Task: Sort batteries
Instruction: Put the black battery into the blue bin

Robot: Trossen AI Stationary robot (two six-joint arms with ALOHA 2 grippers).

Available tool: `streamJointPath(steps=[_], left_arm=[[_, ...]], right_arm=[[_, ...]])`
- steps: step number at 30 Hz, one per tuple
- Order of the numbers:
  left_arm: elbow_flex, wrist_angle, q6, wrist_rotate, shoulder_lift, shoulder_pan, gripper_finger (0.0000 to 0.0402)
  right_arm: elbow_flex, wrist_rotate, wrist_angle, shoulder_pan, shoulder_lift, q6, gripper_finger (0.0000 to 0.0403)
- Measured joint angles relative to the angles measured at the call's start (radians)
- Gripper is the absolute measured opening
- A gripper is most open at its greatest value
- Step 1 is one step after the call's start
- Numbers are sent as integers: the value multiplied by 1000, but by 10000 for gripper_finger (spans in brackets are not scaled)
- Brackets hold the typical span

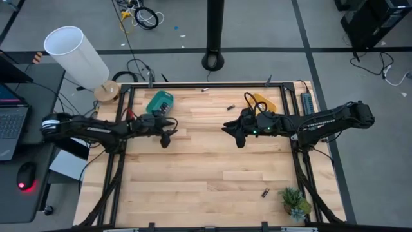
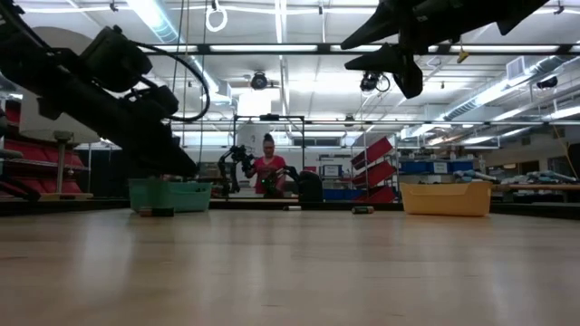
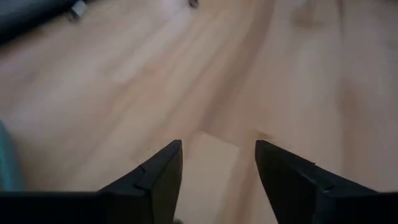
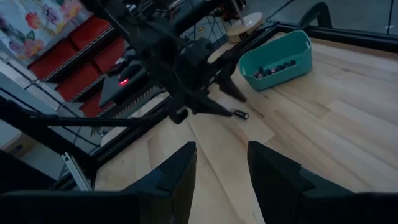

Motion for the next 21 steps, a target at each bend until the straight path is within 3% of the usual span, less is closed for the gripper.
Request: streamJointPath(steps=[9, 15, 21], left_arm=[[0, -73, -177, -126, -72, -212, 166], [-20, -179, -308, -361, -78, -356, 155], [-56, -168, -315, -555, -76, -377, 151]], right_arm=[[0, 0, -21, 9, 0, 1, 154], [0, 0, -20, 9, 0, -4, 154], [0, 0, -20, 9, 0, -15, 154]])
